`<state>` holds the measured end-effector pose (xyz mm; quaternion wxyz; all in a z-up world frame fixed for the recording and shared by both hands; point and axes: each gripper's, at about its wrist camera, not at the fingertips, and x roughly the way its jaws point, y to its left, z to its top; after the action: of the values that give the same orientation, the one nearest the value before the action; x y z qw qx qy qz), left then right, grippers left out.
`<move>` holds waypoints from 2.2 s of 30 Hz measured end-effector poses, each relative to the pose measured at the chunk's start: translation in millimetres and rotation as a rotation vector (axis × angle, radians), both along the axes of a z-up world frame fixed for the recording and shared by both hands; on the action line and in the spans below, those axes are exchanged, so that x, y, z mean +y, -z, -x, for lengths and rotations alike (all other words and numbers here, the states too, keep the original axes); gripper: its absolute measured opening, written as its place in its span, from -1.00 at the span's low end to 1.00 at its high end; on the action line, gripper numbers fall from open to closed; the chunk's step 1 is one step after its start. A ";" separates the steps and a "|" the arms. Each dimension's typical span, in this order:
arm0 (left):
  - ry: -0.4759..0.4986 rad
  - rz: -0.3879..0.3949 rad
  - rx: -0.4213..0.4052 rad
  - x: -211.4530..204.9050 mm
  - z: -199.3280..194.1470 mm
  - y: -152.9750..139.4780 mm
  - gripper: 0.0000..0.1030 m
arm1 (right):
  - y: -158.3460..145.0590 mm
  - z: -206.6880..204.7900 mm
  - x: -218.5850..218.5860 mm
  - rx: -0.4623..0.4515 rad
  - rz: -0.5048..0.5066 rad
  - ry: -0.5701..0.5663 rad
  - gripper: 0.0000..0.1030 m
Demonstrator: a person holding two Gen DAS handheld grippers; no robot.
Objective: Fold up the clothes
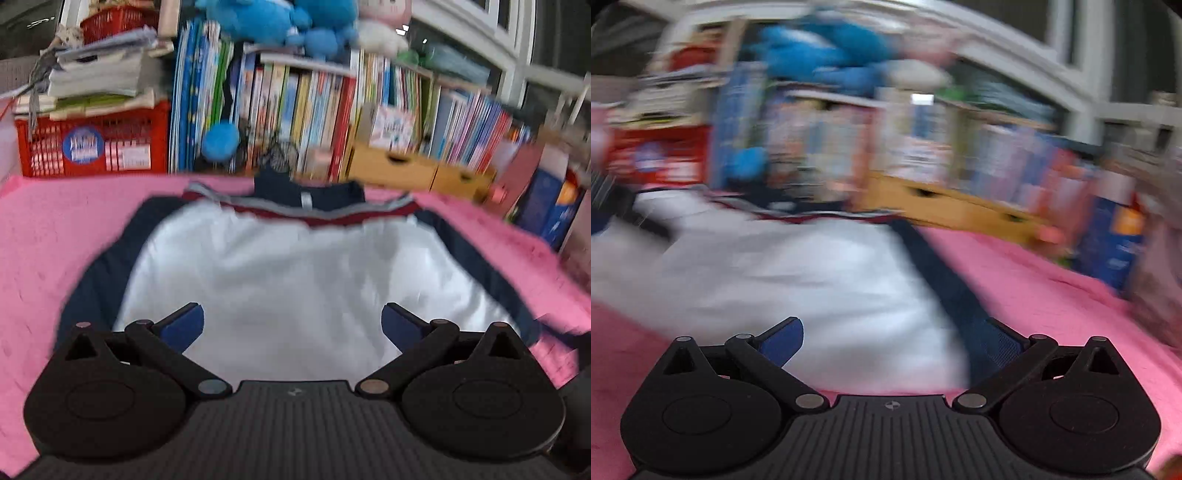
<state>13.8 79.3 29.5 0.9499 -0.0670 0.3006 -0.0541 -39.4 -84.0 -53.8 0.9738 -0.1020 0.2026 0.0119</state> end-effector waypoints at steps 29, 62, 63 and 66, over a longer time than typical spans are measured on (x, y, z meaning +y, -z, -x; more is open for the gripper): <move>0.034 -0.361 0.313 -38.7 -210.8 43.4 1.00 | 13.2 -33.2 3.9 0.213 -0.181 -0.142 1.00; -0.095 -0.223 0.049 -44.9 -11.0 65.7 1.00 | 17.3 -43.4 -167.8 0.089 -0.928 0.203 1.00; -0.094 -0.206 0.055 -42.6 -11.2 66.2 1.00 | 16.4 -50.4 -167.0 0.105 -0.936 0.197 1.00; -0.098 -0.203 0.052 -44.6 -8.4 67.5 1.00 | 15.7 -55.7 -167.9 0.136 -1.055 0.154 1.00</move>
<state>22.3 34.7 -38.0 0.9451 0.0135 0.3256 0.0248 16.3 -251.9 -69.6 0.8756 0.4172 0.2389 0.0471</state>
